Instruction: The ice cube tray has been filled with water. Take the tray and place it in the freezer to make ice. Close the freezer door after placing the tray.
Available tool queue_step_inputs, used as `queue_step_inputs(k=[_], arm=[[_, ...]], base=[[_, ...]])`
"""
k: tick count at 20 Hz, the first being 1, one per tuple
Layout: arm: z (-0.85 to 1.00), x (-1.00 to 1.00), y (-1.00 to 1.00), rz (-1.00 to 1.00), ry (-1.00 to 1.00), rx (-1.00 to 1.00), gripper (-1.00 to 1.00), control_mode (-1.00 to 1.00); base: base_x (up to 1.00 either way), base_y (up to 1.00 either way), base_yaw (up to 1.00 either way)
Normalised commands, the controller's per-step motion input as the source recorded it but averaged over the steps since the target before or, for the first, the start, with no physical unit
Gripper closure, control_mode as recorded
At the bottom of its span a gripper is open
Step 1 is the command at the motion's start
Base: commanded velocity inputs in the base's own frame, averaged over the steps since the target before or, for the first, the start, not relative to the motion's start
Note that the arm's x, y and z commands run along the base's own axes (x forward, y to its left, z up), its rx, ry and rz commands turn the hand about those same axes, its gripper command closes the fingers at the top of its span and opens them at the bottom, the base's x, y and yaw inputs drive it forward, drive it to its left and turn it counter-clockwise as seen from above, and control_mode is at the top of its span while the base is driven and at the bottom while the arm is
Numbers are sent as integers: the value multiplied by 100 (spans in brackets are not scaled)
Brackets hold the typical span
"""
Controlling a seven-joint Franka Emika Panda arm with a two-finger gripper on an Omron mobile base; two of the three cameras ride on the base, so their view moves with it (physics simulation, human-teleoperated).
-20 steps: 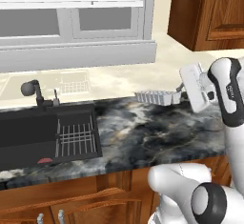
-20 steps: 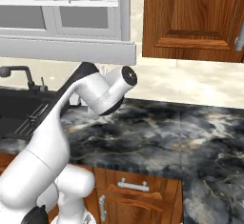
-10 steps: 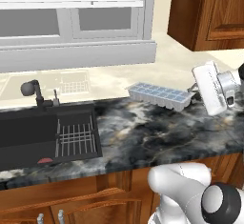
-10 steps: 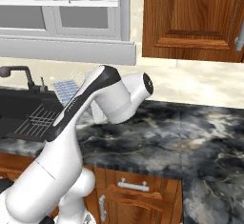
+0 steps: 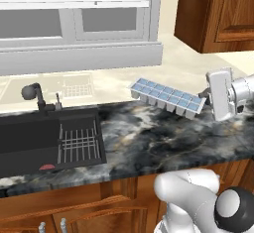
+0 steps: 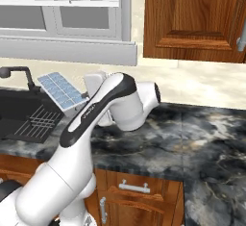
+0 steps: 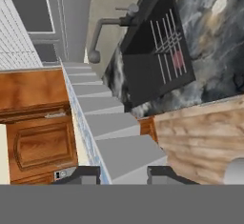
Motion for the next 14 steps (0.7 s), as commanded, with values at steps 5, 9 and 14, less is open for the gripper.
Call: queue_step_inputs(k=[5, 9, 14], arm=[[0, 0, 8, 5, -2, 11, 100, -100], [0, -1, 0, 0, 0, 2, 100, -100], [0, -8, 0, -1, 0, 0, 100, -100]], base=[[0, 0, 0], [0, 0, 0], [0, 0, 0]])
